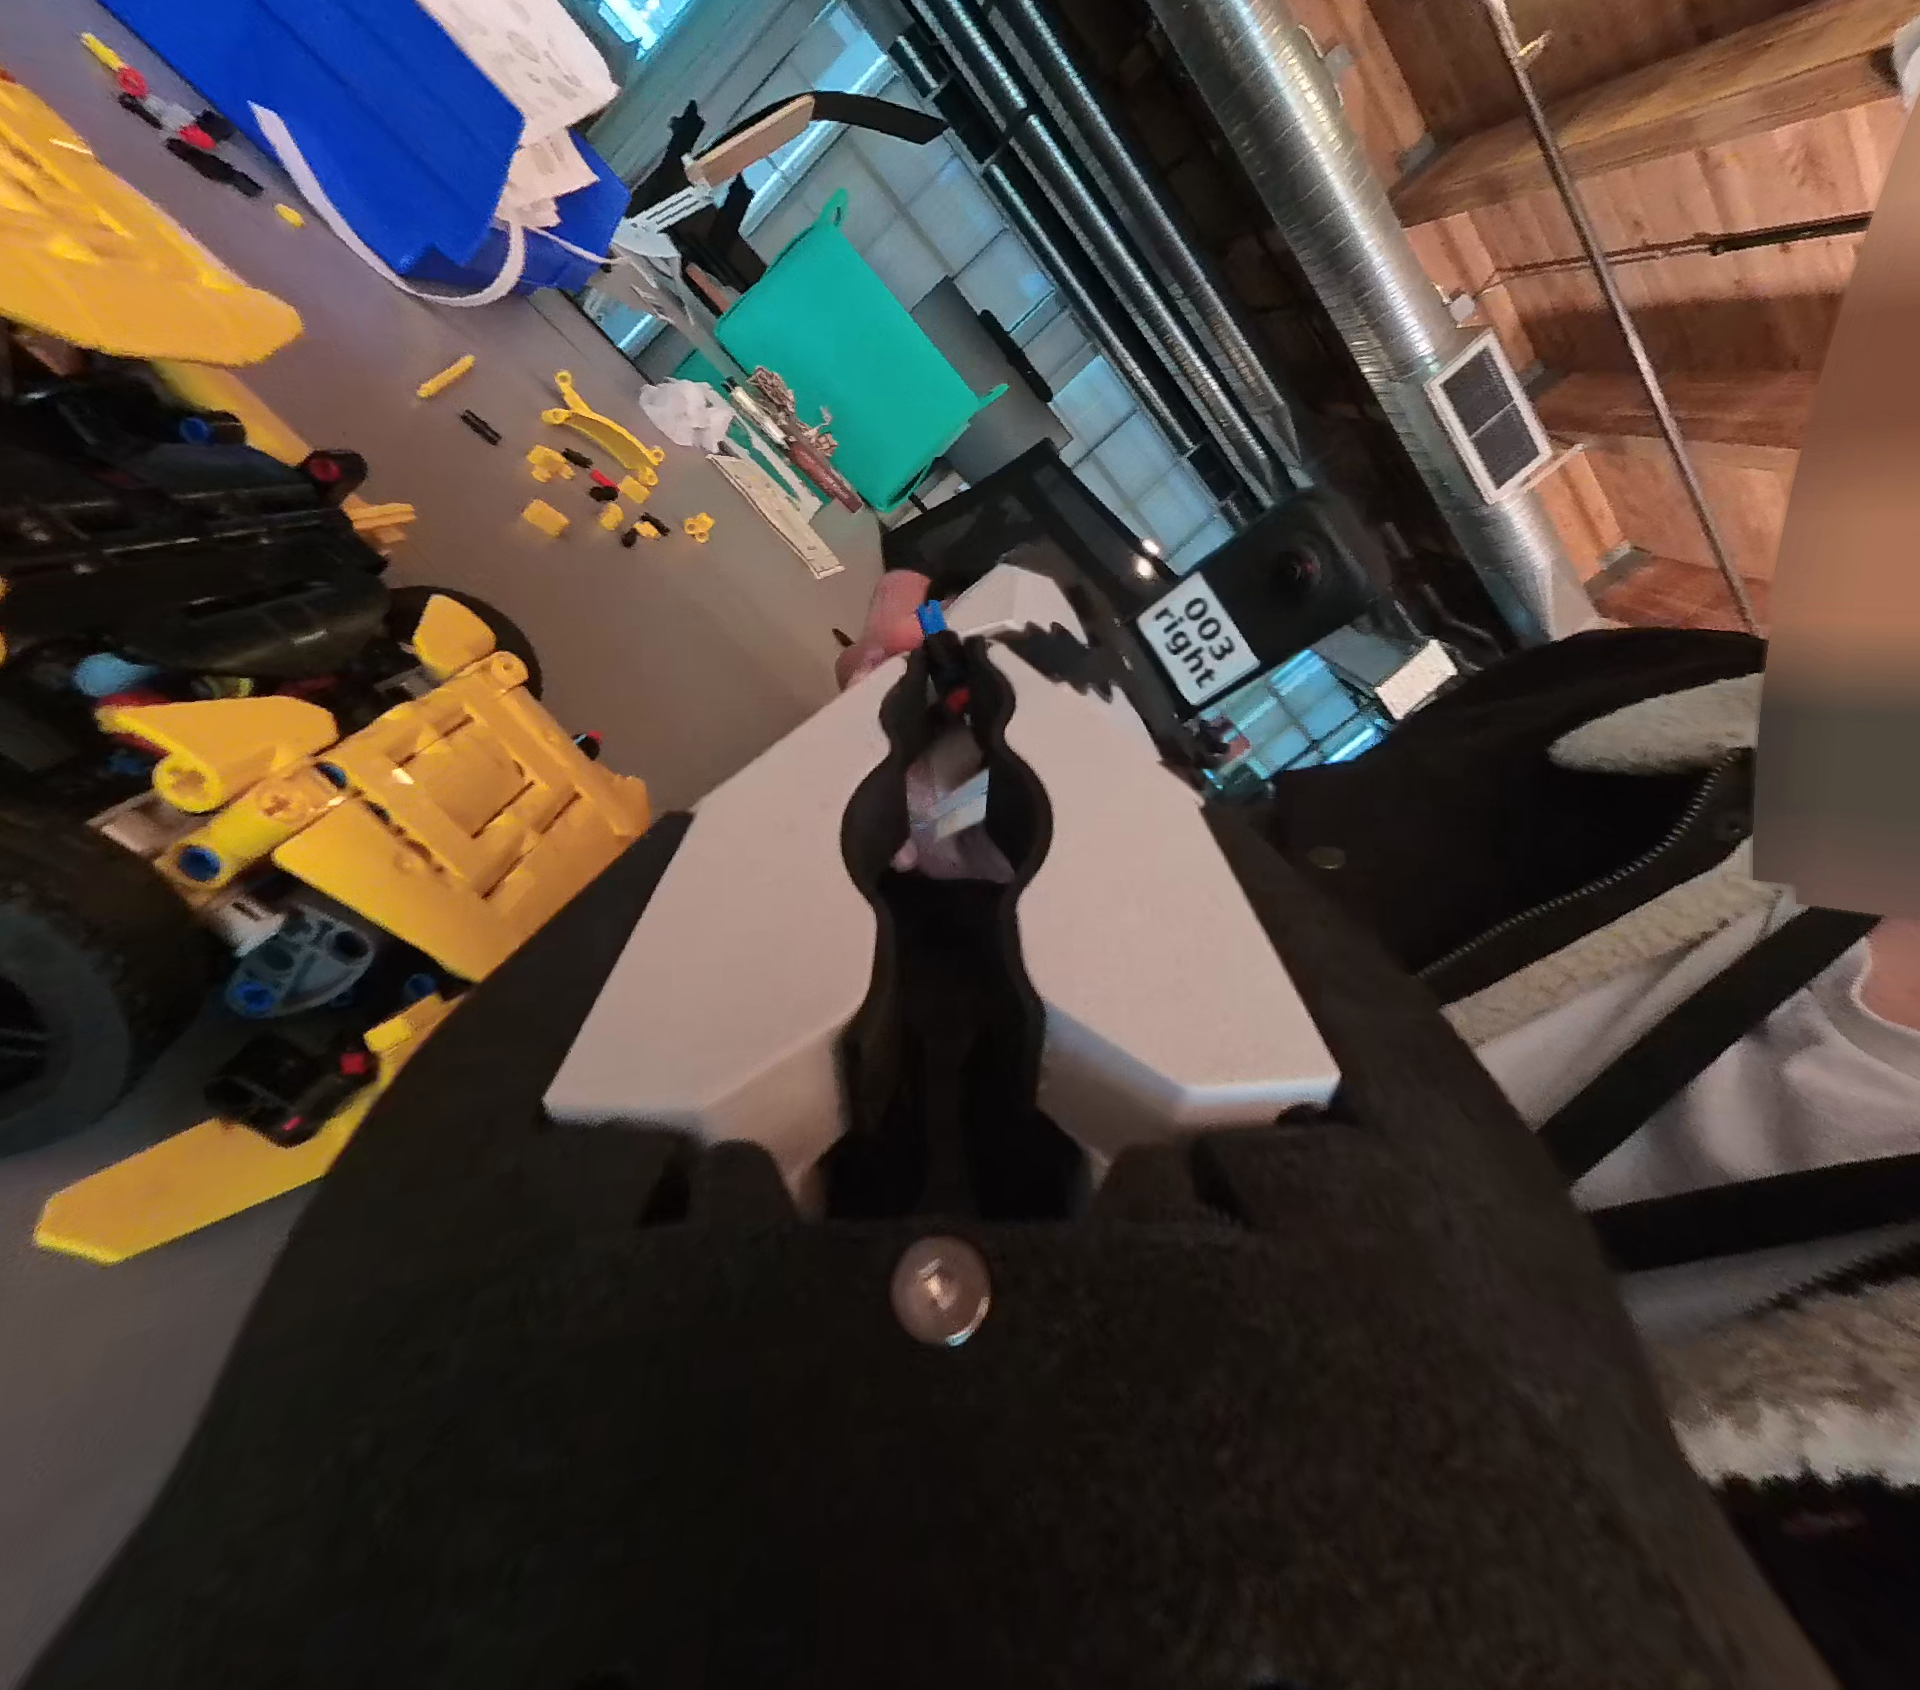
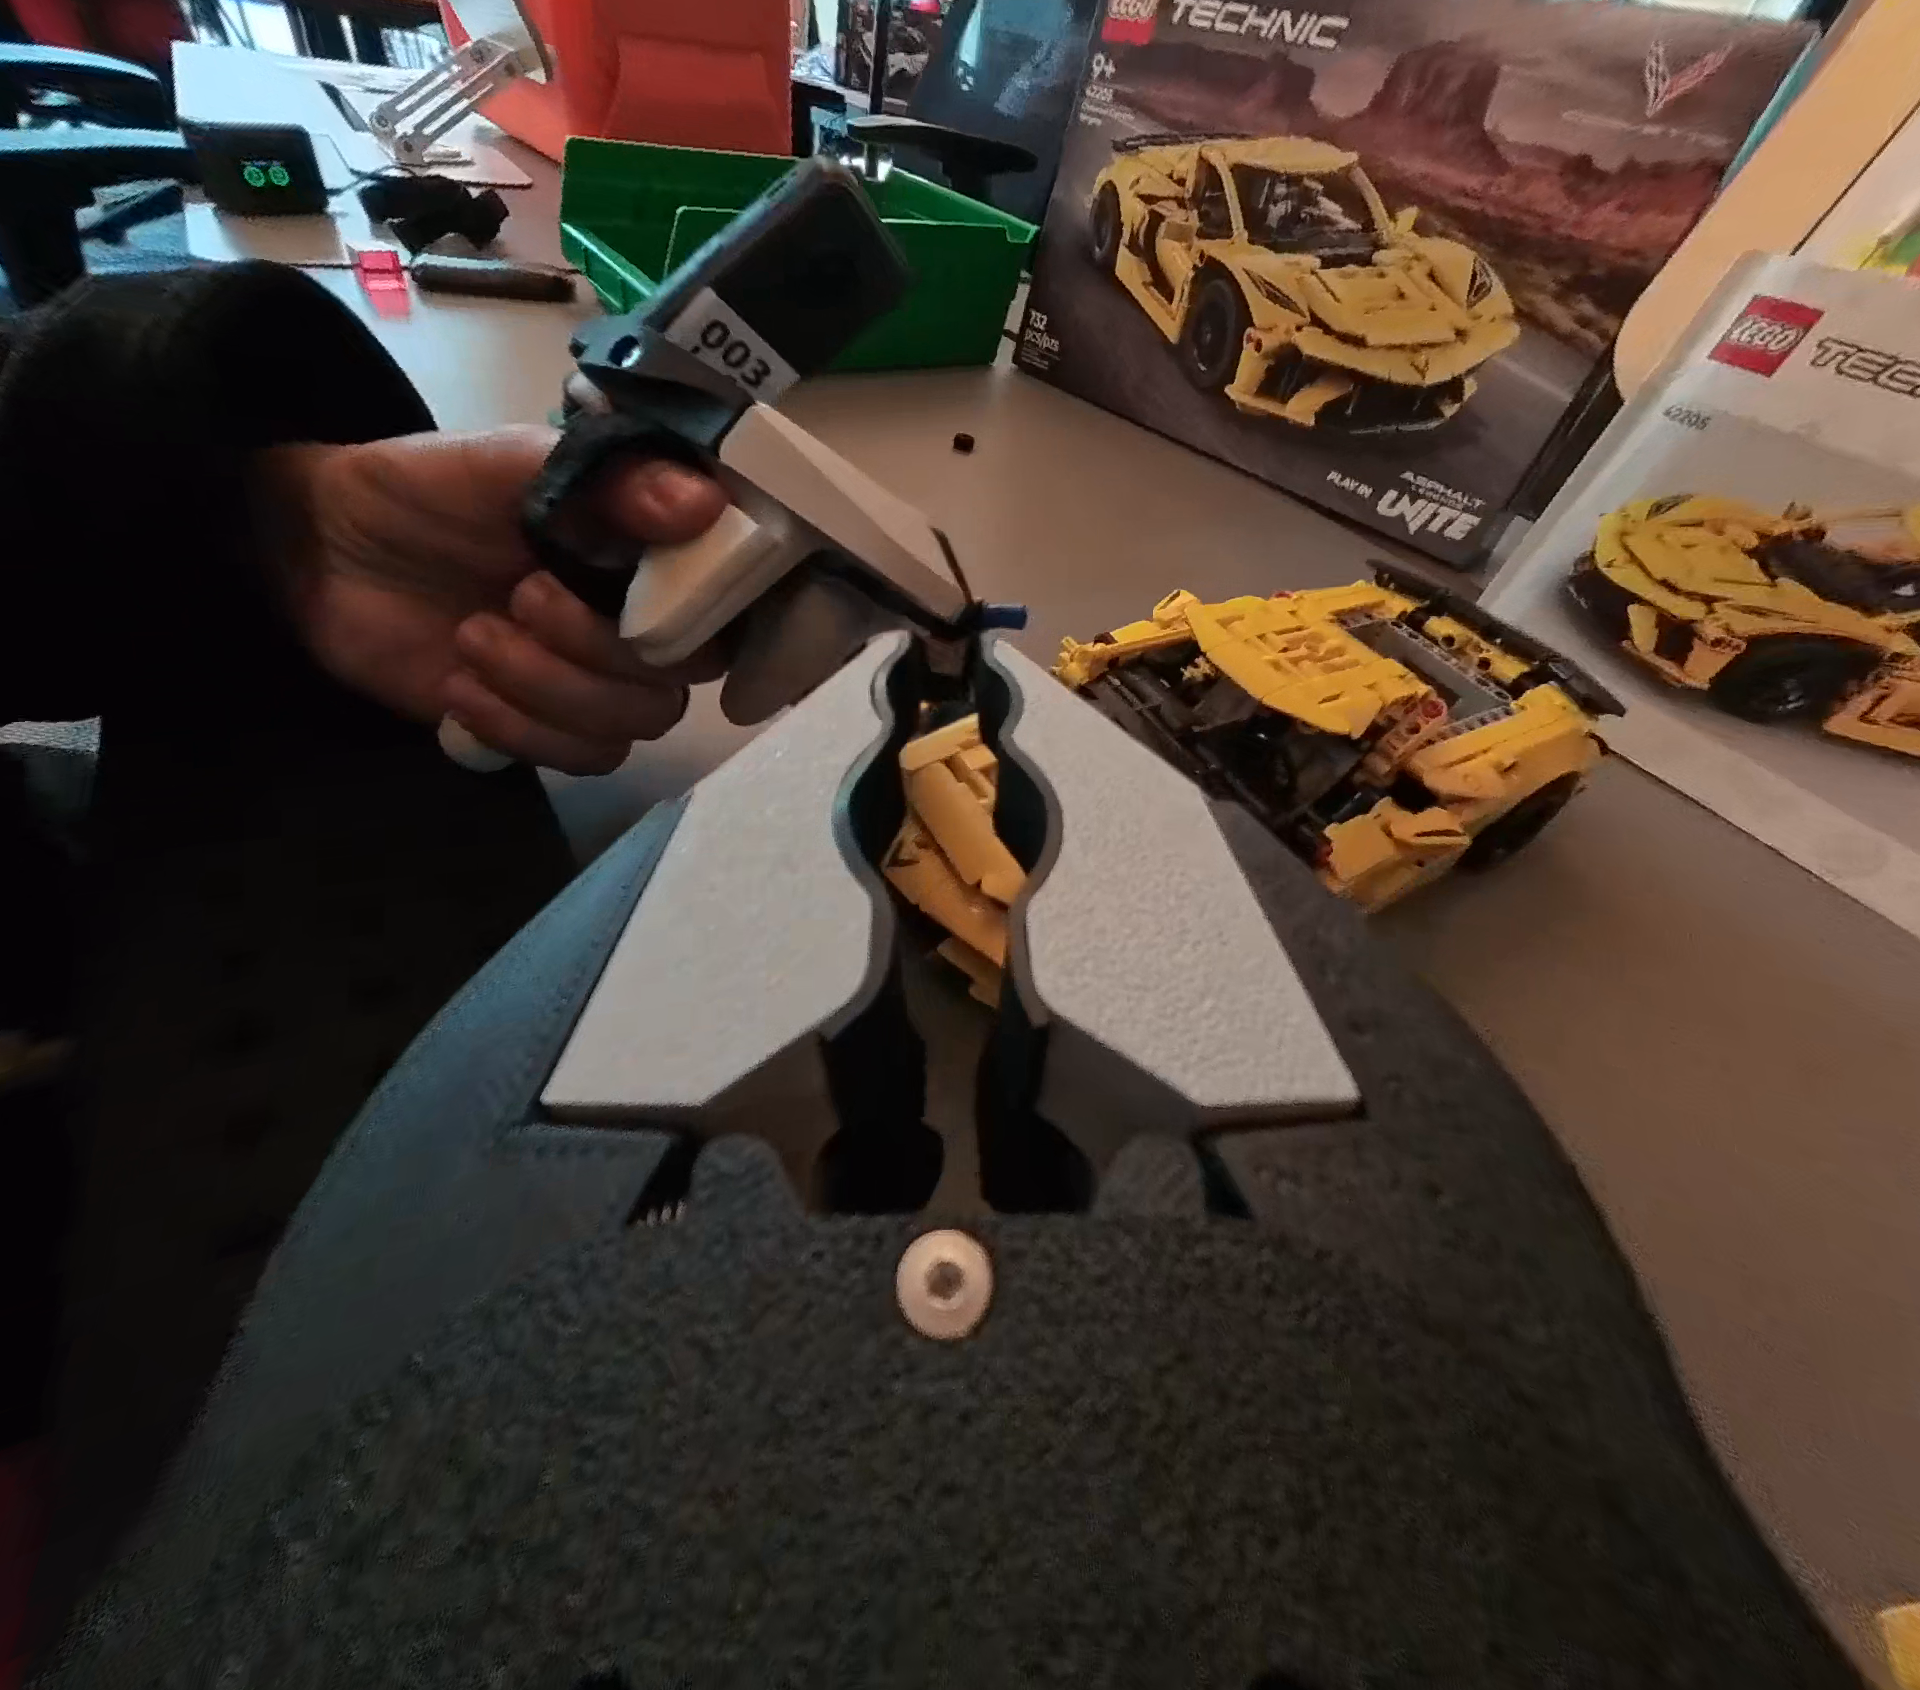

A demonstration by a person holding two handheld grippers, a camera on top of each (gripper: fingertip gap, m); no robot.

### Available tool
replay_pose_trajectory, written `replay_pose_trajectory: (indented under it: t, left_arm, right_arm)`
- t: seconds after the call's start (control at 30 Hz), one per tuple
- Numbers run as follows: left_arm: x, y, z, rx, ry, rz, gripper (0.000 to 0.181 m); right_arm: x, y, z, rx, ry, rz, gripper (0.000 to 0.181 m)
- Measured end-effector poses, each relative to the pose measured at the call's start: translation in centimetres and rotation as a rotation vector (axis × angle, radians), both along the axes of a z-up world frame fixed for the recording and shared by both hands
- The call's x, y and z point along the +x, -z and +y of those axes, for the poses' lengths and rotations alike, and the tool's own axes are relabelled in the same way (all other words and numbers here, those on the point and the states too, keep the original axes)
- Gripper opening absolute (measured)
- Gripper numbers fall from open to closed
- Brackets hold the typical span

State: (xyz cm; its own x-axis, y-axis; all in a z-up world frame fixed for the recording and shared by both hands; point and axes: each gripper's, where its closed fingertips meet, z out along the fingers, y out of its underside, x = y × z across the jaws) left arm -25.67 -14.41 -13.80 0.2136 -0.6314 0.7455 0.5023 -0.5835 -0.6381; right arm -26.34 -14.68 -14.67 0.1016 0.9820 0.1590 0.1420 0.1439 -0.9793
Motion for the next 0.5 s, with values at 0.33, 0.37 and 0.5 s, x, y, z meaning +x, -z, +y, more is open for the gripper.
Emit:
replay_pose_trajectory:
  t: [0.33, 0.37, 0.5]
  left_arm:
    - [-0.01, -0.21, -0.19, -0.002, 0.027, -0.031, 0.006]
    - [0.04, -0.17, -0.18, -0.001, 0.026, -0.028, 0.006]
    - [0.12, -0.12, -0.15, 0.001, 0.02, -0.031, 0.006]
  right_arm:
    - [0.15, -0.14, -0.78, -0.005, -0.045, 0.013, 0.012]
    - [0.19, -0.02, -0.83, -0.01, -0.049, 0.004, 0.011]
    - [0.2, -0.05, -0.87, -0.013, -0.057, 0.002, 0.01]
